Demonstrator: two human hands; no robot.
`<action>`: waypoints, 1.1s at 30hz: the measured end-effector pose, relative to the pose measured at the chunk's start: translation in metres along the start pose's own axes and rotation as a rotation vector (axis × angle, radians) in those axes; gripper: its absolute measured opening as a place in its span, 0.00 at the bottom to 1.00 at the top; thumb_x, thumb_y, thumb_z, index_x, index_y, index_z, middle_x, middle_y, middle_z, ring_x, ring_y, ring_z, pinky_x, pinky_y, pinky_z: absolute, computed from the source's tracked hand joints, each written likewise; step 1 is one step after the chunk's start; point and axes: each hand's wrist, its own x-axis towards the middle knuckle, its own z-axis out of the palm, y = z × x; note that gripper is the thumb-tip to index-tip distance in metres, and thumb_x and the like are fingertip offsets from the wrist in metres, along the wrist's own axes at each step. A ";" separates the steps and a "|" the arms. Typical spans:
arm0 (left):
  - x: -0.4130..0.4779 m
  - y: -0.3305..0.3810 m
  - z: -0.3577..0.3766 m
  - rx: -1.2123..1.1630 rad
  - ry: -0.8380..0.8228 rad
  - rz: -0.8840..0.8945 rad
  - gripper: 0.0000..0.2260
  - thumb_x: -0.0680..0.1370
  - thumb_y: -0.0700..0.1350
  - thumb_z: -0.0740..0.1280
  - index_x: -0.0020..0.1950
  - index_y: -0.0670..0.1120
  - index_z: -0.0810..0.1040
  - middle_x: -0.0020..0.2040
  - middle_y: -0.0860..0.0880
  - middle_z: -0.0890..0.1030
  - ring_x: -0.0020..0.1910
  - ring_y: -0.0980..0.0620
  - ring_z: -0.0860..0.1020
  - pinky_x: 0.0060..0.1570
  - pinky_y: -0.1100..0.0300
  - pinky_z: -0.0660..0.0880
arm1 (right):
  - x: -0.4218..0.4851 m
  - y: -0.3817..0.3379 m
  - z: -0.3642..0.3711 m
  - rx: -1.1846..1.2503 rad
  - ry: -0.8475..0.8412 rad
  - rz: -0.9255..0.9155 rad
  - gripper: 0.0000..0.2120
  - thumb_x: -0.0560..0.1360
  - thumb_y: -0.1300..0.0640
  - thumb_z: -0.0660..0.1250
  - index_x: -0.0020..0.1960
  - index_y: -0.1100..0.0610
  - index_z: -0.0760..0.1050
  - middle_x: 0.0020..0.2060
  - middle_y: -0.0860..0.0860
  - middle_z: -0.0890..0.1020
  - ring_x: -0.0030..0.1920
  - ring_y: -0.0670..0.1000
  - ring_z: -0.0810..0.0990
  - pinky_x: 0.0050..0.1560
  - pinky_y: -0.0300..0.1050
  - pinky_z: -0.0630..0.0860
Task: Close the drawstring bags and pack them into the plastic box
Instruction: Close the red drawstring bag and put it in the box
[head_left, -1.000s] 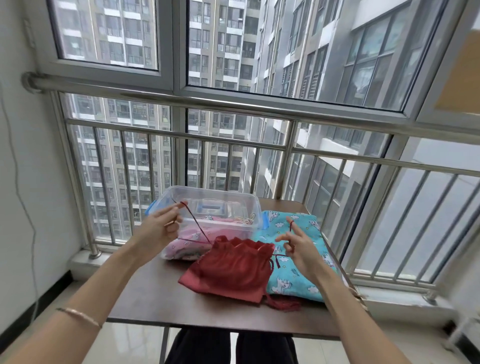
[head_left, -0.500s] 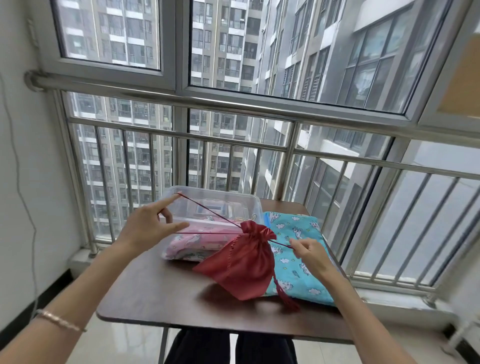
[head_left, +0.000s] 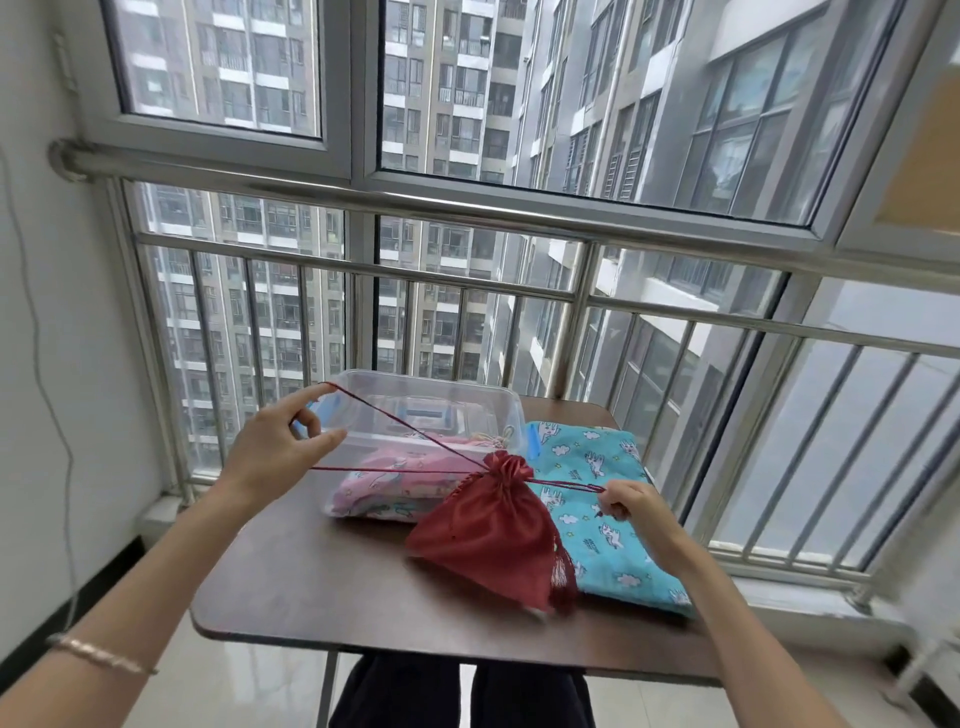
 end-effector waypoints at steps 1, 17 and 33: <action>-0.001 -0.001 -0.001 -0.004 -0.005 0.015 0.19 0.68 0.50 0.75 0.52 0.70 0.75 0.33 0.53 0.75 0.28 0.53 0.69 0.37 0.57 0.70 | 0.000 0.000 -0.001 -0.006 -0.015 0.022 0.09 0.67 0.58 0.64 0.30 0.59 0.69 0.26 0.48 0.68 0.33 0.50 0.61 0.38 0.43 0.61; -0.038 0.001 0.031 0.039 0.161 -0.015 0.23 0.73 0.36 0.71 0.66 0.50 0.75 0.48 0.47 0.78 0.47 0.48 0.77 0.51 0.51 0.75 | 0.002 0.010 0.028 0.224 0.110 0.206 0.01 0.75 0.62 0.69 0.45 0.59 0.79 0.37 0.52 0.81 0.43 0.52 0.78 0.49 0.46 0.74; -0.072 -0.005 0.065 0.302 -0.576 -0.577 0.14 0.75 0.53 0.66 0.34 0.46 0.79 0.28 0.50 0.79 0.24 0.54 0.75 0.26 0.66 0.70 | 0.005 0.011 0.034 -0.474 0.001 0.232 0.16 0.70 0.56 0.69 0.56 0.53 0.71 0.55 0.51 0.74 0.55 0.51 0.74 0.50 0.46 0.72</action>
